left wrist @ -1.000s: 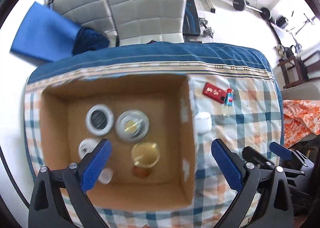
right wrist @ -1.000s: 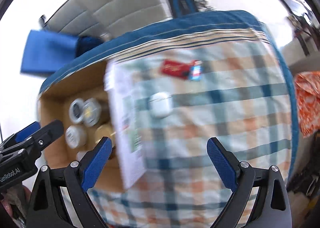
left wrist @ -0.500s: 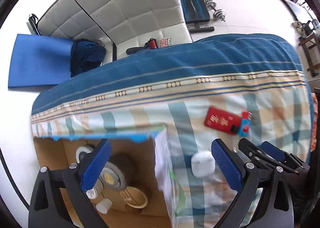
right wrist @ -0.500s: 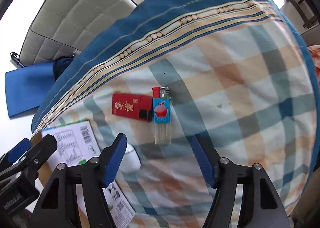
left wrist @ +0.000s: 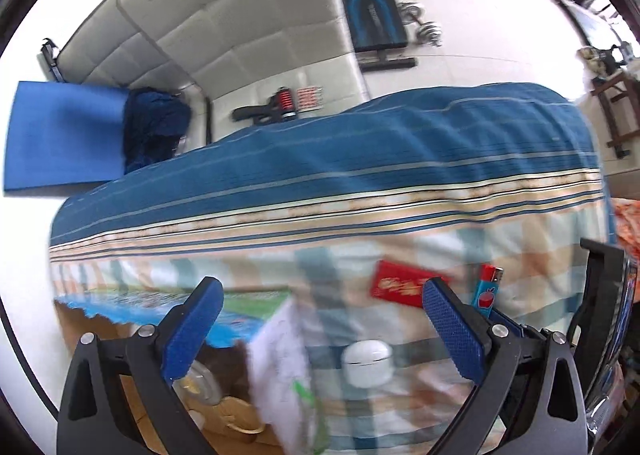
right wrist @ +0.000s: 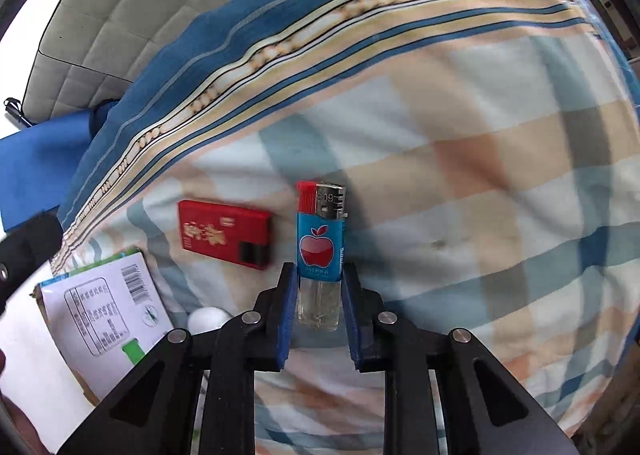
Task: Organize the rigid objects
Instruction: 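Grasp the red card with the left tool while the right tool grasps the lighter, then carry the red card and lighter into the box and release them, then grasp the white earbud case with the right tool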
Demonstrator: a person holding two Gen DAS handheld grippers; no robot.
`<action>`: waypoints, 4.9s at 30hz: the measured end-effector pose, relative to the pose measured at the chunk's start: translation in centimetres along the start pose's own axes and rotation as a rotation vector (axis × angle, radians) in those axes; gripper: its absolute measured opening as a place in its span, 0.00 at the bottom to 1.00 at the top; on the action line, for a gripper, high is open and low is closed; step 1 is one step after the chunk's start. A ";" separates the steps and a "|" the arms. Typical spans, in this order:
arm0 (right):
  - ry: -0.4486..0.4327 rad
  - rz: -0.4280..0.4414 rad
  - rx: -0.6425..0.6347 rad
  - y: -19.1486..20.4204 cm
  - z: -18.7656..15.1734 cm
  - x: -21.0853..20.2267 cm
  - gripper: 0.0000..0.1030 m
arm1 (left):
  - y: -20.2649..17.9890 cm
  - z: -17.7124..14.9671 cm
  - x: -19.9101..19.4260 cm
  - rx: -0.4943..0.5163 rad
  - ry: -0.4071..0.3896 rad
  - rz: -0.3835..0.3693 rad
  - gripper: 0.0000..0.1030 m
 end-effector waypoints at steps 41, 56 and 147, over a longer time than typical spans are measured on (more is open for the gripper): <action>-0.005 -0.069 0.060 -5.8 -0.5 0.8 0.10 | -6.3 -3.1 9.9 0.080 0.202 -0.116 0.67; -0.066 0.008 0.010 -6.6 -5.1 -5.0 0.10 | -6.1 -7.9 1.3 0.082 0.071 -0.234 0.67; -0.066 -0.108 -0.029 11.0 -7.1 3.0 0.46 | 17.8 -16.2 1.8 -0.177 0.022 -0.153 1.00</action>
Point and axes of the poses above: each gripper's, at about its wrist camera, not at the fingertips, and x roughly the way its jaws point, y to its left, z to its top, the point moved 2 cm from there along x, roughly the way its jaws point, and after that the axes turned 8 degrees about -z, right-handed, at the moved point
